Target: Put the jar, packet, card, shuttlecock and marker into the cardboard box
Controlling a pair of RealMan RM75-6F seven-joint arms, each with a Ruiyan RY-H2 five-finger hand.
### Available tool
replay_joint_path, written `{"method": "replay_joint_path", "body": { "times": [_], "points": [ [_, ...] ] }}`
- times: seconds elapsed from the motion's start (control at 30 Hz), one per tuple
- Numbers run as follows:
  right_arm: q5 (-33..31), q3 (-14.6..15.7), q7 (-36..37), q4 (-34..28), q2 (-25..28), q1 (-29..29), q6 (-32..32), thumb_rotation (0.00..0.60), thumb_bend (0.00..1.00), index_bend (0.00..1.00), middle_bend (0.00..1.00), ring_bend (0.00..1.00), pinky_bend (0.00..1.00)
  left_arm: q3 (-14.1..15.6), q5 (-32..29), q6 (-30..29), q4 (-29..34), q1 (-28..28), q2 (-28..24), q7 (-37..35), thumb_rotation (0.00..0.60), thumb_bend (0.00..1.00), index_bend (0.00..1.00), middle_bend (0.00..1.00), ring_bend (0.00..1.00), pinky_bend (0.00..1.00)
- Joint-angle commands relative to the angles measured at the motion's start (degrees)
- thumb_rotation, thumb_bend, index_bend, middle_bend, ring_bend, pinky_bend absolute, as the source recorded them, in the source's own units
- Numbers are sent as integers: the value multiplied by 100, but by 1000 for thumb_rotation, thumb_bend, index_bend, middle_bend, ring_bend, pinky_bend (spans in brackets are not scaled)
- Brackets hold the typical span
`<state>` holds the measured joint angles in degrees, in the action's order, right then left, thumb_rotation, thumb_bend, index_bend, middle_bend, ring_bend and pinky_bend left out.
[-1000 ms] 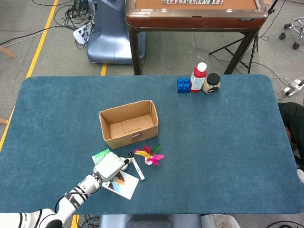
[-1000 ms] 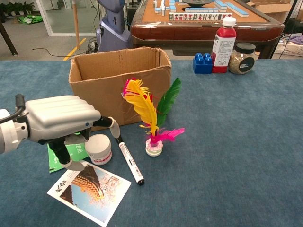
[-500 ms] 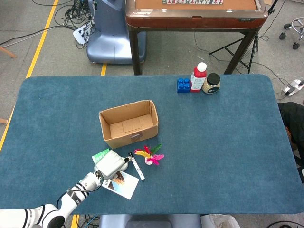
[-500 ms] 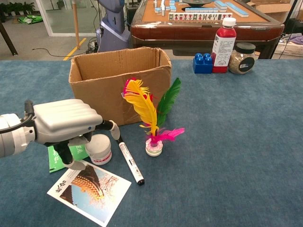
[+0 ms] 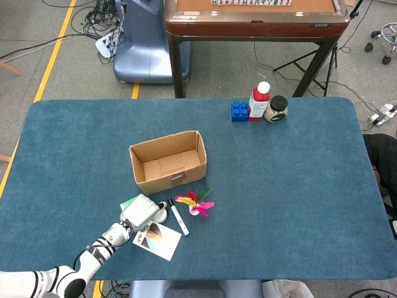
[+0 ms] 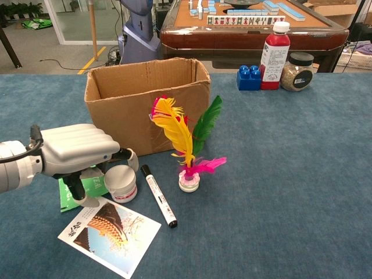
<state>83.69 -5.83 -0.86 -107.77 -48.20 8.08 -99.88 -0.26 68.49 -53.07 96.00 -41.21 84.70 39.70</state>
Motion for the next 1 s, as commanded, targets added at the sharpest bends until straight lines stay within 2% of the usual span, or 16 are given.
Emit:
{"method": "replay_joint_path", "body": {
  "times": [0.03,0.23,0.5,1.0],
  "points": [
    [-3,-1,8,3,3,-1,10,600,190,257,351,262,392,15,-11,5,-11,-4,9,-36,600,135,313,975,941,1000],
    [-8,-4,23,3,13,-6,38,600,191,257,351,262,392,12,-58,50,-39,-16,61,-236,600,135,354,972,939,1000],
    [0,-7,52,5,25,3,36,600,191,257,351,262,392,-49,-158,96,101,-45,5,-521,600,135,343,971,939,1000],
    [8,-8,55,-4,33,2,59,600,191,257,351,262,392,-25,-160,6,-108,-81,110,-576,600,135,376,965,934,1000]
  ]
}}
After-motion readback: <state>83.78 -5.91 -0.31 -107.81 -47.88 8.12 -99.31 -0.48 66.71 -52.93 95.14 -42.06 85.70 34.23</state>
